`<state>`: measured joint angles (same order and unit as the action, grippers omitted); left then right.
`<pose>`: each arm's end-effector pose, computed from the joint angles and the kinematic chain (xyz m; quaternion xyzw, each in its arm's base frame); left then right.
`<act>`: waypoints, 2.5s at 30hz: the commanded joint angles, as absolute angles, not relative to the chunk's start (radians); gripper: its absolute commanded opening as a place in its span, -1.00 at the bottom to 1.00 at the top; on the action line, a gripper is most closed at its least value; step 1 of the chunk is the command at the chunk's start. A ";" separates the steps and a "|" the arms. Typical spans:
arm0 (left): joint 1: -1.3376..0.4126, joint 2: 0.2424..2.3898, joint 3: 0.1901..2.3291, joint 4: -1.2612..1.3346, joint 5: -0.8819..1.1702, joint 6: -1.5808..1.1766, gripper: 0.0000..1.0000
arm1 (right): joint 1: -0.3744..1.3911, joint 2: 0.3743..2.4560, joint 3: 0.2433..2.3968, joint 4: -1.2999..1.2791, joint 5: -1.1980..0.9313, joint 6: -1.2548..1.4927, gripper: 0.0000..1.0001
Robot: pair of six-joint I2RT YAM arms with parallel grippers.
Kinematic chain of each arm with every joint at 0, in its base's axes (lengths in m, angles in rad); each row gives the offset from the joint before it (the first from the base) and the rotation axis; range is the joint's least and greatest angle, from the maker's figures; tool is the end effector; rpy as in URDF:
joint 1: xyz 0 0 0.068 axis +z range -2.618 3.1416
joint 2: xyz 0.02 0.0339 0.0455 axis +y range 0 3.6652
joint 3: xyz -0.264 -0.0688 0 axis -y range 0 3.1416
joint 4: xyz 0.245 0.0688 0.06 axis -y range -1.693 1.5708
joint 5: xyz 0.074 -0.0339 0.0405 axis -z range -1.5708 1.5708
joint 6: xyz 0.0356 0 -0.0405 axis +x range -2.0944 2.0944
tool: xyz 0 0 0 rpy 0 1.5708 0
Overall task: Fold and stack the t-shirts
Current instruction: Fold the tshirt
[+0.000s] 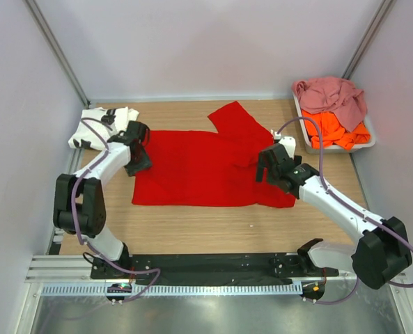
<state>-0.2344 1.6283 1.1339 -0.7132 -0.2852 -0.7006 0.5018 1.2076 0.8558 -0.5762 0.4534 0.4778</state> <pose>0.3114 -0.0641 0.2125 -0.2499 0.9413 0.0442 0.2226 0.2183 0.1020 0.2473 0.0599 0.9253 -0.0434 0.3719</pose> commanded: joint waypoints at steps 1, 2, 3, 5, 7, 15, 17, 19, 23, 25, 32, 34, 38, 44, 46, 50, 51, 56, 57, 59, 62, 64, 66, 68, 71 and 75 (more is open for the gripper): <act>-0.135 1.640 1.172 -0.755 -0.270 -0.678 -0.03 | 0.503 1.180 0.853 -0.568 0.463 0.492 0.87; -0.133 1.629 1.169 -0.750 -0.264 -0.684 -0.03 | 0.502 1.180 0.856 -0.578 0.469 0.502 0.87; -0.135 1.614 1.160 -0.744 -0.252 -0.689 -0.01 | 0.502 1.175 0.857 -0.586 0.495 0.509 0.87; -0.140 1.530 1.092 -0.709 -0.203 -0.710 0.06 | 0.502 1.139 0.850 -0.604 0.543 0.558 0.88; -0.146 1.452 0.998 -0.686 -0.173 -0.727 0.25 | 0.459 1.095 0.816 -0.603 0.564 0.593 0.89; -0.150 1.138 0.680 -0.554 -0.080 -0.853 0.37 | 0.074 0.910 0.620 -0.531 0.200 0.747 0.85; -0.149 1.123 0.628 -0.523 -0.069 -0.864 0.38 | -0.042 0.900 0.554 -0.509 0.089 0.764 0.79; -0.146 1.114 0.595 -0.500 -0.054 -0.882 0.39 | -0.098 0.890 0.509 -0.497 0.022 0.781 0.75; -0.134 1.101 0.552 -0.471 -0.044 -0.900 0.40 | -0.152 0.859 0.416 -0.450 -0.075 0.804 0.62; -0.124 1.091 0.535 -0.459 -0.052 -0.902 0.40 | -0.152 0.857 0.399 -0.436 -0.086 0.811 0.59; -0.100 1.078 0.509 -0.442 -0.080 -0.897 0.59 | -0.152 0.926 0.313 -0.293 -0.149 0.827 0.30; -0.094 1.088 0.503 -0.430 -0.083 -0.897 0.60 | -0.152 0.949 0.302 -0.261 -0.149 0.827 0.15; -0.084 1.121 0.497 -0.413 -0.092 -0.888 0.54 | -0.155 0.983 0.319 -0.242 -0.129 0.812 -0.43; -0.077 1.137 0.488 -0.406 -0.113 -0.882 0.46 | -0.163 0.934 0.347 -0.282 -0.080 0.788 -0.89; -0.077 1.132 0.485 -0.403 -0.141 -0.884 0.46 | -0.163 0.934 0.351 -0.287 -0.083 0.779 -0.95; -0.077 1.144 0.486 -0.394 -0.150 -0.887 0.33 | -0.161 0.948 0.350 -0.282 -0.090 0.767 -0.98; -0.077 1.149 0.488 -0.391 -0.153 -0.887 0.30 | -0.163 0.950 0.350 -0.281 -0.089 0.765 -0.98; -0.077 1.192 0.508 -0.379 -0.166 -0.903 0.10 | -0.164 0.959 0.351 -0.275 -0.092 0.756 -0.98; -0.077 1.201 0.511 -0.370 -0.163 -0.907 0.04 | -0.166 0.957 0.353 -0.278 -0.097 0.755 -0.98; -0.077 1.222 0.511 -0.354 -0.146 -0.914 -0.26 | -0.166 0.957 0.356 -0.278 -0.101 0.755 -0.97; -0.077 1.235 0.518 -0.339 -0.149 -0.916 -0.99 | -0.173 0.960 0.357 -0.276 -0.097 0.749 -0.98; -0.077 1.226 0.535 -0.357 -0.153 -0.894 -1.00 | -0.192 0.974 0.371 -0.278 -0.080 0.726 -0.97; -0.074 1.192 0.561 -0.403 -0.181 -0.882 -1.00 | -0.216 1.018 0.391 -0.288 -0.064 0.697 -0.97; -0.061 1.161 0.574 -0.428 -0.187 -0.876 -1.00 | -0.264 1.057 0.413 -0.291 -0.077 0.692 -0.98; -0.026 1.092 0.569 -0.469 -0.189 -0.868 -1.00 | -0.305 1.115 0.425 -0.279 -0.098 0.680 -0.98; -0.003 1.037 0.558 -0.514 -0.193 -0.857 -1.00 | -0.334 1.131 0.419 -0.275 -0.121 0.678 -0.98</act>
